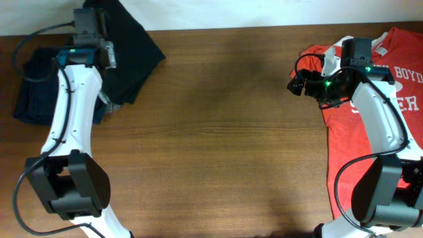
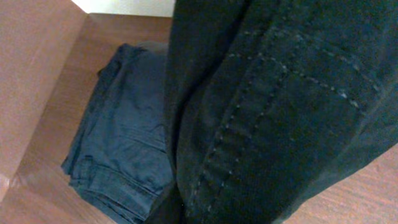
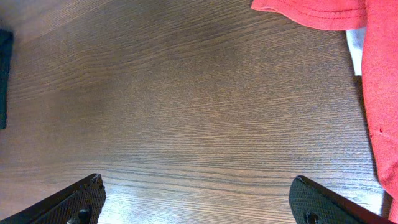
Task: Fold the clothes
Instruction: 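Carry the folded pants left onto the dark jeans stack, then release and press the pants flat on the stack with the left gripper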
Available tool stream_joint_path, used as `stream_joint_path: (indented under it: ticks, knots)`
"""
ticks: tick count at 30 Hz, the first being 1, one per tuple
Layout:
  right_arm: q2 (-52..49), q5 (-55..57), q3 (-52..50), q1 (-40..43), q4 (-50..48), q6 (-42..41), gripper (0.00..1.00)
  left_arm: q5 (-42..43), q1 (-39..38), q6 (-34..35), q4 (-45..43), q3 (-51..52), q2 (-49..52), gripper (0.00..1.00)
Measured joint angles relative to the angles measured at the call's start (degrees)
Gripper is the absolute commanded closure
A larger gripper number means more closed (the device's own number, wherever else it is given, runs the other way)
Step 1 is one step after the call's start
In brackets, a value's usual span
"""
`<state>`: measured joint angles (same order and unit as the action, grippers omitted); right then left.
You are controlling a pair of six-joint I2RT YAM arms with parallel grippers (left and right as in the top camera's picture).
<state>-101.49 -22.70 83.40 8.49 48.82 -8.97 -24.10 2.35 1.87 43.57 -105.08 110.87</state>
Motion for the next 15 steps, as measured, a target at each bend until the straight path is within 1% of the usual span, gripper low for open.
stream_joint_path:
  ticks: [6, 9, 12, 15]
  knots:
    - [0.0, 0.02, 0.0, 0.0, -0.02, 0.0, 0.02, 0.57, 5.92, 5.77, 0.94, -2.27, -1.51, 1.0]
    - [0.0, 0.0, 0.0, 0.0, 0.02, 0.0, 0.02, 2.89, 10.16, 9.01, 2.86, -2.4, -1.9, 1.0]
    - [0.0, 0.0, 0.0, 0.0, 0.0, 0.0, 0.02, 4.79, 12.87, 10.43, 5.22, -2.45, -1.9, 1.0]
    - [0.0, 0.02, 0.0, 0.0, 0.02, 0.0, 0.02, 5.51, 14.49, 11.08, 5.55, -2.45, -1.9, 0.99]
